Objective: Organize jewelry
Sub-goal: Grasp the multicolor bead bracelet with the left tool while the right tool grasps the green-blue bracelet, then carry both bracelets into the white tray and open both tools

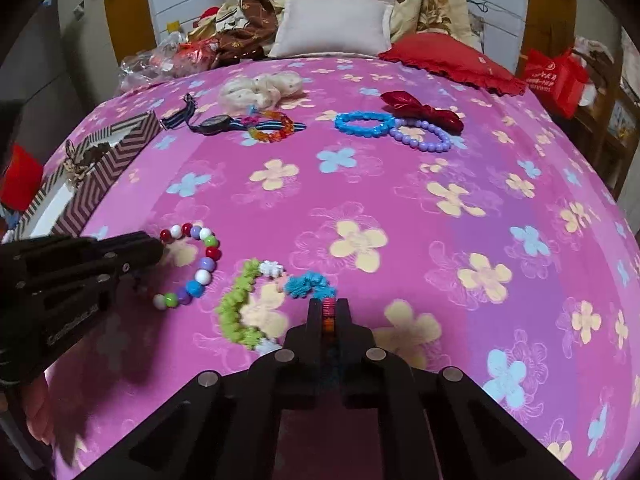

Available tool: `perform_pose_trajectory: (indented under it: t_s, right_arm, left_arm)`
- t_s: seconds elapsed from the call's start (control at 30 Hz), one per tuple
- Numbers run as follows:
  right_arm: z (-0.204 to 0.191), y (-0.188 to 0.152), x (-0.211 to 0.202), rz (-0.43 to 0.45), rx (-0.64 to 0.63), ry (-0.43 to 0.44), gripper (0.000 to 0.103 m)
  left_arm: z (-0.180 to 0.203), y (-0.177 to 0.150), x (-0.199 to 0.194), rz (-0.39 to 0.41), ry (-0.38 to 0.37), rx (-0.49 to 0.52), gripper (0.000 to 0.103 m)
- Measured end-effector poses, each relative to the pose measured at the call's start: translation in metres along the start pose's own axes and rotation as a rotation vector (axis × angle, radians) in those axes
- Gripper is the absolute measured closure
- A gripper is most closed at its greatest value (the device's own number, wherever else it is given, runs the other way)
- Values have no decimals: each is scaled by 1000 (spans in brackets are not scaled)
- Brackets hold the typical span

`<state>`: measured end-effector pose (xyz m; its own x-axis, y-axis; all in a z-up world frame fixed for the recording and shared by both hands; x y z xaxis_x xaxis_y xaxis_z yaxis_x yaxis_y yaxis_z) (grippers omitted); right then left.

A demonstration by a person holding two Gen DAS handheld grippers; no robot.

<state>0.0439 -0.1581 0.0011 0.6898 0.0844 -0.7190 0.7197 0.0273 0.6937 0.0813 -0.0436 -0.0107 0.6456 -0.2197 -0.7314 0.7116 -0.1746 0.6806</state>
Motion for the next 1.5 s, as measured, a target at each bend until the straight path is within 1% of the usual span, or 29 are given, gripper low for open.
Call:
perform_pose_trajectory:
  t_s: [0.13, 0.2, 0.3, 0.47, 0.57, 0.63, 0.73, 0.83, 0.93, 1.0, 1.1, 1.17, 1.3, 1.4, 1.5]
  right_arm:
    - [-3, 10, -16, 28, 15, 7, 98]
    - [-5, 19, -27, 48, 21, 5, 98]
    - [-10, 33, -42, 73, 31, 14, 98]
    - [-28, 52, -62, 100, 23, 35, 98]
    - [-45, 64, -71, 116, -8, 41, 98]
    - [-58, 71, -76, 123, -26, 52, 98]
    - [-79, 82, -79, 126, -52, 75, 98]
    - [-104, 93, -76, 121, -79, 104, 98]
    - [-135, 104, -71, 114, -109, 138, 98]
    - [-159, 113, -66, 112, -136, 159, 98]
    - [-195, 123, -56, 97, -174, 192, 98]
    - [-217, 126, -46, 81, -198, 210, 98]
    - [-263, 131, -13, 26, -227, 251, 98]
    - [-292, 135, 11, -21, -217, 294, 98]
    - [-311, 139, 29, -56, -184, 341, 98]
  left_arm:
    - [-16, 6, -24, 39, -34, -71, 95]
    - [-30, 13, -42, 69, -59, -114, 95]
    - [-49, 23, -65, 119, -74, -163, 95]
    - [-83, 39, -95, 192, -59, -217, 95]
    - [-109, 44, -100, 207, -34, -254, 95]
    - [-128, 42, -99, 199, -34, -284, 95]
    - [-159, 39, -93, 186, 7, -318, 95]
    - [-193, 32, -86, 168, 24, -385, 95]
    - [-228, 24, -79, 141, 33, -456, 95]
    - [-255, 18, -76, 128, 51, -513, 95]
    - [-286, 8, -73, 112, 77, -572, 95]
    - [-299, 4, -68, 101, 75, -608, 95]
    - [-317, 0, -54, 70, 76, -645, 95]
    - [-325, 1, -48, 65, 100, -648, 95]
    - [-332, -1, -44, 56, 111, -651, 95]
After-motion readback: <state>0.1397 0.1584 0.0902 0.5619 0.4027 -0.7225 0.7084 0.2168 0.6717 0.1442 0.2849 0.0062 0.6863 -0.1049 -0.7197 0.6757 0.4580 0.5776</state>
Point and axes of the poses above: each gripper's, at about its wrist camera, not at the fingertips, and x roughly the way its jaws point, z to its right, y to its top, the point moved 5 cm from there along x, roughly the way its jaws point, and after that the axes turned 9 degrees about z, right-handed, at the moved point
